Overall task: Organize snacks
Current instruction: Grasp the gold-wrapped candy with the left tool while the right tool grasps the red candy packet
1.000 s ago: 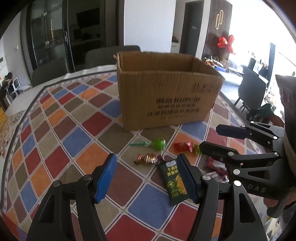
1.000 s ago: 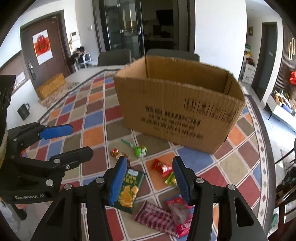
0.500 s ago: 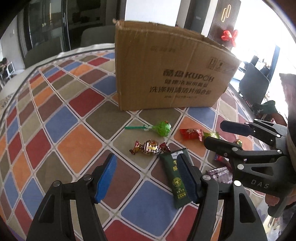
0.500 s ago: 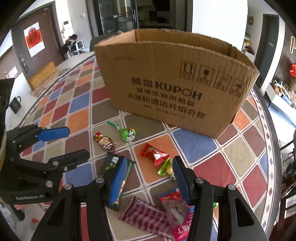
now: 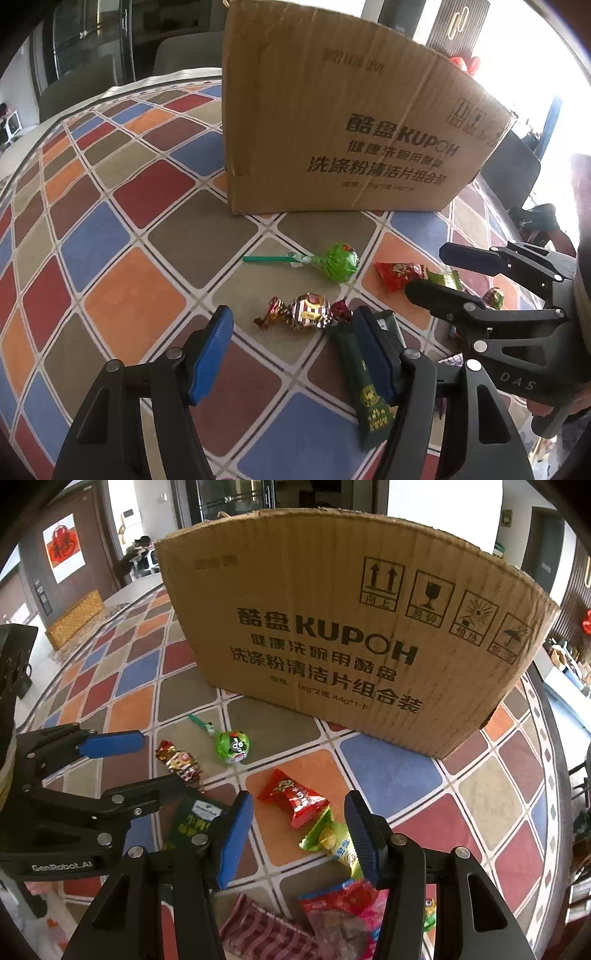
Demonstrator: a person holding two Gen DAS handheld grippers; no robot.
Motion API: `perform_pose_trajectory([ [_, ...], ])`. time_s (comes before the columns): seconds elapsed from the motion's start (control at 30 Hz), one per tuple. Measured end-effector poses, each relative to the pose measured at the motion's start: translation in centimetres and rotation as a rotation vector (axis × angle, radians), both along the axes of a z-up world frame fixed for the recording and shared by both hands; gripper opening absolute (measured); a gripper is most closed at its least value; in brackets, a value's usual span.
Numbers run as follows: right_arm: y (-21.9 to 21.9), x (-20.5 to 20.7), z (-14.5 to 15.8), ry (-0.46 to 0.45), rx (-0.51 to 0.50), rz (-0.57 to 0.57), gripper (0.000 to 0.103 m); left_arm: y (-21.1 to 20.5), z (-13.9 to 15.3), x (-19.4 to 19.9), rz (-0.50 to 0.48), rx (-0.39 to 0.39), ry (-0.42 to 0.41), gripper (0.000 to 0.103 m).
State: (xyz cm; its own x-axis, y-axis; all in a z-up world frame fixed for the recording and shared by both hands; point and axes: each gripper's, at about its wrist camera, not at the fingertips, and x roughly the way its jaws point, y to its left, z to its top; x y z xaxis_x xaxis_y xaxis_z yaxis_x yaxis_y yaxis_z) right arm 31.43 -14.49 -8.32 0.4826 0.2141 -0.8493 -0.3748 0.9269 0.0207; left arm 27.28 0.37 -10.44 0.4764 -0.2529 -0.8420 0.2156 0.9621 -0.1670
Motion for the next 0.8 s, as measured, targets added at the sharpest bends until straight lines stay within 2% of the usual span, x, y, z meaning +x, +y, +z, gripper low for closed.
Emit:
perform_pose_trajectory([
  [0.3,0.1,1.1,-1.0,0.017,-0.014,0.004,0.052,-0.3,-1.1,0.9,0.004,-0.003,0.015,0.063],
  [0.43,0.5,1.5,-1.5,0.027,-0.011,0.009,0.052,-0.5,-1.1,0.9,0.009,0.016,0.003,0.054],
  [0.63,1.0,1.6,-2.3,0.046,0.002,0.014,0.052,-0.3,-1.1,0.8,0.017,0.031,-0.008,0.033],
  [0.7,1.2,1.5,-2.4,0.039,-0.005,0.016,0.051,-0.3,-1.1,0.7,0.014,0.031,-0.007,0.028],
  [0.77,1.3,1.4,-2.4,0.032,-0.008,0.016,0.040,-0.2,-1.1,0.7,0.017,0.025,-0.005,0.026],
  [0.8,1.4,1.4,-2.4,0.029,-0.010,0.014,0.040,-0.2,-1.1,0.7,0.018,0.024,-0.004,0.026],
])
